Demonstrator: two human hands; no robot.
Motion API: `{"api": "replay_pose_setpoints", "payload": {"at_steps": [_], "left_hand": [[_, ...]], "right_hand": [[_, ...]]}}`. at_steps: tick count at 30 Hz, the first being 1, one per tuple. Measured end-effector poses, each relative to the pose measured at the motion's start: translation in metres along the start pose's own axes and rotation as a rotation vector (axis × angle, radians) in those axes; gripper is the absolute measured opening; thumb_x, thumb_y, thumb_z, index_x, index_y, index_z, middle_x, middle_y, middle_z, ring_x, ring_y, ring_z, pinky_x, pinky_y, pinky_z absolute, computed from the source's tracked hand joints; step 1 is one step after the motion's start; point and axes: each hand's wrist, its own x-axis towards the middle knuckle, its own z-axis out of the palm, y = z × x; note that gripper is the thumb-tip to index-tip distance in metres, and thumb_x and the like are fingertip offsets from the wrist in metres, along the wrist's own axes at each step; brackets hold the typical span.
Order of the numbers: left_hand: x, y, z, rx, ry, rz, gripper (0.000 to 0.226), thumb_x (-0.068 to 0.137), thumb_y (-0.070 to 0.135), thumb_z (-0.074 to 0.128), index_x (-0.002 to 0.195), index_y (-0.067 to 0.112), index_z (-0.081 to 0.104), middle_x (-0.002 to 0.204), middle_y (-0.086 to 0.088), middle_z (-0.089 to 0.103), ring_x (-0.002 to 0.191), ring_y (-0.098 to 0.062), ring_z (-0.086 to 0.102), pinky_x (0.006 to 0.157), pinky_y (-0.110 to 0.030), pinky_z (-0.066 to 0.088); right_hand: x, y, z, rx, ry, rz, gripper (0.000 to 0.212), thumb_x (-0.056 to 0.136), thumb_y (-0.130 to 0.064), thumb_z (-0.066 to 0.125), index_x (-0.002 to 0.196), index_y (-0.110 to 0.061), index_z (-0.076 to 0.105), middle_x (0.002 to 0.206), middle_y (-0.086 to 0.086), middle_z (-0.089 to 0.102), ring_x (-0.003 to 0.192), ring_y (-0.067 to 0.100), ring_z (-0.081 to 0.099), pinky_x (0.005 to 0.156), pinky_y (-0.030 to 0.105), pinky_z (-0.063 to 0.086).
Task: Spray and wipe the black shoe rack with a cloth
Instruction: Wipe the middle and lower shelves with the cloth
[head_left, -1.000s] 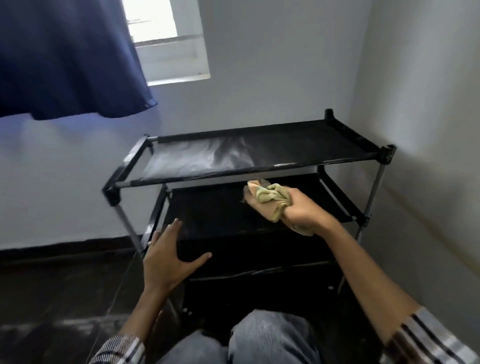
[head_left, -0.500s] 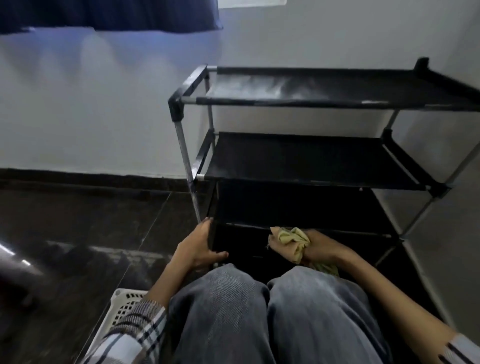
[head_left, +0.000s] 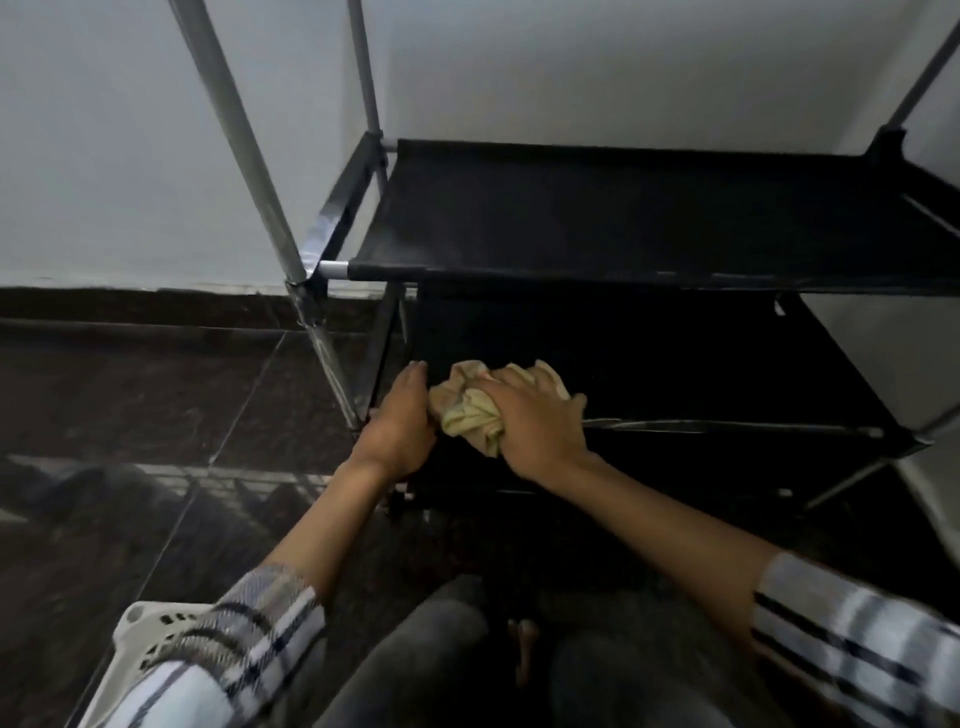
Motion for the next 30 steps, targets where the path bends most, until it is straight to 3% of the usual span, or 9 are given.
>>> {"api": "replay_pose_setpoints", "payload": {"at_steps": [2, 4, 6, 10, 16, 20, 23, 27, 30], "left_hand": [[0.010, -0.002, -0.002, -0.025, 0.014, -0.041, 0.065, 0.089, 0.006, 0.056, 0.145, 0.000, 0.023, 0.151, -0.017, 0.028, 0.139, -0.025, 0.027, 0.108, -0.030, 0.027], [0.017, 0.000, -0.007, -0.110, 0.043, -0.112, 0.060, 0.078, 0.009, 0.072, 0.130, 0.001, 0.044, 0.133, -0.016, 0.051, 0.119, -0.023, 0.050, 0.085, -0.028, 0.040], [0.023, 0.001, -0.011, -0.129, 0.020, -0.182, 0.055, 0.071, 0.010, 0.079, 0.119, 0.002, 0.052, 0.119, -0.015, 0.060, 0.106, -0.022, 0.056, 0.075, -0.028, 0.040], [0.033, 0.002, -0.017, -0.064, -0.093, -0.298, 0.063, 0.071, 0.012, 0.080, 0.124, 0.004, 0.048, 0.124, -0.013, 0.057, 0.116, -0.027, 0.052, 0.086, -0.029, 0.039], [0.036, -0.001, -0.016, -0.113, -0.038, -0.374, 0.066, 0.067, 0.013, 0.083, 0.124, 0.006, 0.051, 0.121, -0.011, 0.059, 0.116, -0.027, 0.052, 0.080, -0.026, 0.035], [0.034, -0.001, -0.017, -0.163, -0.022, -0.345, 0.064, 0.065, 0.005, 0.083, 0.122, 0.004, 0.055, 0.117, -0.011, 0.062, 0.112, -0.026, 0.056, 0.087, -0.026, 0.041], [0.037, 0.005, -0.017, -0.191, -0.048, -0.319, 0.048, 0.068, -0.005, 0.077, 0.113, 0.001, 0.062, 0.106, -0.011, 0.064, 0.090, -0.015, 0.060, 0.066, -0.013, 0.044], [0.038, 0.007, -0.019, -0.178, -0.015, -0.361, 0.042, 0.068, -0.001, 0.078, 0.108, 0.004, 0.065, 0.106, -0.013, 0.067, 0.089, -0.017, 0.057, 0.075, -0.025, 0.042], [0.039, 0.002, -0.019, -0.215, 0.005, -0.393, 0.061, 0.060, 0.000, 0.085, 0.116, 0.005, 0.061, 0.113, -0.013, 0.065, 0.102, -0.022, 0.059, 0.082, -0.026, 0.042]], "right_hand": [[0.009, -0.004, 0.002, -0.024, 0.038, -0.006, 0.055, 0.084, -0.029, 0.062, 0.134, -0.034, 0.041, 0.136, -0.009, 0.042, 0.129, 0.026, 0.031, 0.090, 0.055, 0.031], [0.017, -0.003, 0.003, 0.007, 0.083, -0.015, 0.046, 0.084, -0.034, 0.060, 0.129, -0.032, 0.049, 0.129, -0.007, 0.049, 0.122, 0.026, 0.038, 0.087, 0.051, 0.031], [0.027, -0.001, 0.005, 0.025, 0.105, -0.009, 0.038, 0.084, -0.037, 0.061, 0.121, -0.031, 0.056, 0.121, -0.007, 0.055, 0.116, 0.025, 0.045, 0.085, 0.049, 0.031], [0.067, 0.006, 0.004, 0.126, 0.070, 0.070, 0.020, 0.089, -0.036, 0.057, 0.105, -0.026, 0.062, 0.107, 0.001, 0.062, 0.110, 0.026, 0.051, 0.092, 0.053, 0.032], [0.114, 0.001, 0.001, 0.031, 0.216, 0.198, 0.027, 0.092, -0.030, 0.056, 0.116, -0.019, 0.057, 0.119, 0.001, 0.057, 0.117, 0.029, 0.045, 0.089, 0.049, 0.035], [0.085, -0.019, 0.004, -0.011, 0.012, 0.108, 0.049, 0.079, -0.033, 0.068, 0.123, -0.019, 0.052, 0.124, 0.002, 0.054, 0.116, 0.031, 0.045, 0.083, 0.043, 0.035], [0.063, -0.031, 0.001, 0.097, -0.104, 0.079, 0.044, 0.080, -0.035, 0.068, 0.119, -0.022, 0.054, 0.120, 0.002, 0.056, 0.117, 0.030, 0.044, 0.085, 0.046, 0.034], [0.059, -0.038, 0.006, 0.143, -0.003, 0.097, 0.037, 0.081, -0.027, 0.070, 0.115, -0.023, 0.057, 0.118, 0.000, 0.058, 0.117, 0.027, 0.043, 0.086, 0.046, 0.031], [0.080, -0.036, 0.017, 0.110, 0.154, 0.119, 0.023, 0.085, -0.026, 0.064, 0.108, -0.022, 0.061, 0.113, 0.000, 0.061, 0.112, 0.027, 0.048, 0.079, 0.043, 0.030]]}}
